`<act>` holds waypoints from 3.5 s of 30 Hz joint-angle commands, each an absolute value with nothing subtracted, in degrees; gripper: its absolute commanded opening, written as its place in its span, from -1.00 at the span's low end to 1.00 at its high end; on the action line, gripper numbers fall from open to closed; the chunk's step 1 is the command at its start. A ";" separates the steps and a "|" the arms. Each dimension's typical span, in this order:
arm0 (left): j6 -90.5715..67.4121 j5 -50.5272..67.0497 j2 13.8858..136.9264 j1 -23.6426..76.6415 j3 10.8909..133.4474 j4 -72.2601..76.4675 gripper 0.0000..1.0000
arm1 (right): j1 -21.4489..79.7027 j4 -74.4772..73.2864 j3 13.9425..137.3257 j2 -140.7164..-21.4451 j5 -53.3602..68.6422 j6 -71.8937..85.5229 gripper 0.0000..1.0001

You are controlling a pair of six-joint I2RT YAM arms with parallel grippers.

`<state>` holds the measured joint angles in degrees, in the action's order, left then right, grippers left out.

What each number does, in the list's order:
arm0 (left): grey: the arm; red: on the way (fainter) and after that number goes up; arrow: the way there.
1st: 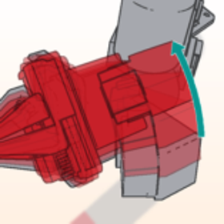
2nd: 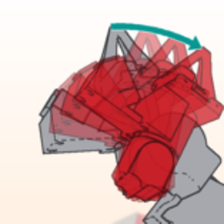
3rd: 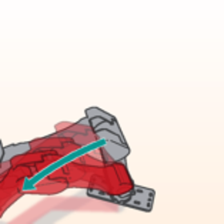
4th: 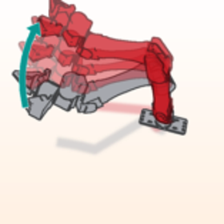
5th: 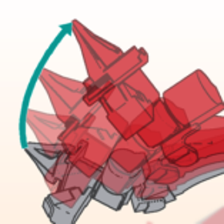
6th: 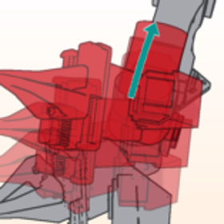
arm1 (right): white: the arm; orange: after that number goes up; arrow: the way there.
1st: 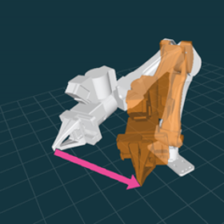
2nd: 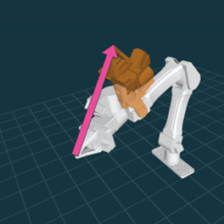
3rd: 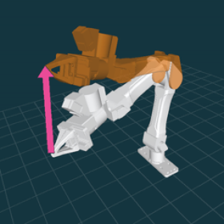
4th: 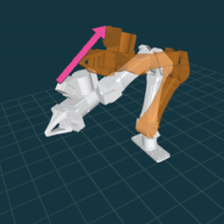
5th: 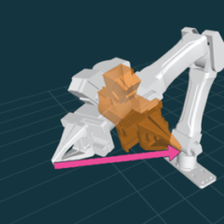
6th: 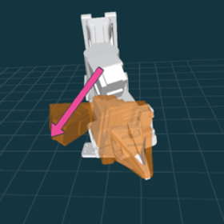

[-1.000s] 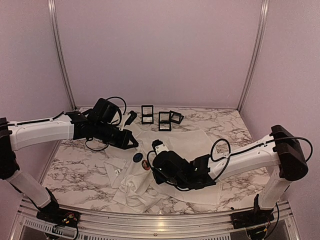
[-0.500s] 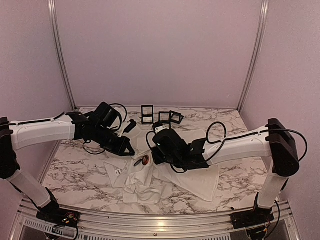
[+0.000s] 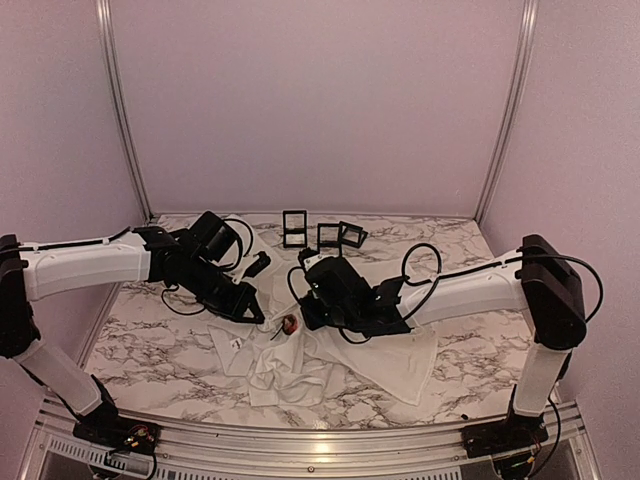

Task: Remove the brooch from the garment
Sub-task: Adjust the flattened clothing at the center of the board, then open the brooch with the flattened clothing.

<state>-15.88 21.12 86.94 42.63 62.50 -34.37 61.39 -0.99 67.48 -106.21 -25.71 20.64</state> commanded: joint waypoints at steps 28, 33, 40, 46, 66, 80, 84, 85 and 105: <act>-46.99 31.82 81.89 43.59 41.74 14.07 -1.00 | 59.22 -2.51 61.37 -90.03 -9.42 25.96 0.05; -47.72 30.82 81.16 43.68 40.88 16.96 -1.00 | 59.24 -6.25 61.87 -87.16 -8.02 28.67 0.17; -49.27 29.65 79.66 43.68 38.40 23.35 -1.00 | 59.25 2.20 59.49 -87.24 5.34 35.81 0.19; -48.42 27.58 78.10 44.51 37.34 28.00 -1.00 | 57.75 11.79 54.43 -86.90 9.64 41.97 0.18; -46.11 23.96 77.85 47.62 36.60 33.50 -1.00 | 54.25 33.02 42.95 -86.04 15.73 54.93 0.23; -42.52 23.14 77.72 47.79 37.93 28.76 -1.00 | 53.53 26.11 41.87 -77.97 12.18 53.40 0.11; -40.09 24.16 77.77 47.71 39.39 26.93 -1.00 | 53.55 20.70 47.25 -78.13 12.49 49.25 -0.04; -39.96 24.78 77.83 47.78 39.48 27.66 -1.00 | 53.53 19.65 49.97 -79.57 13.66 48.20 -0.10; -39.05 32.90 81.24 47.78 39.27 34.50 -1.00 | 48.34 15.01 53.16 -86.85 26.61 27.53 0.09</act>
<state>-39.59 31.31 80.27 47.44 37.76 30.15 49.17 14.92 53.60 -85.30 21.74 32.16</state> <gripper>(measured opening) 0.043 0.532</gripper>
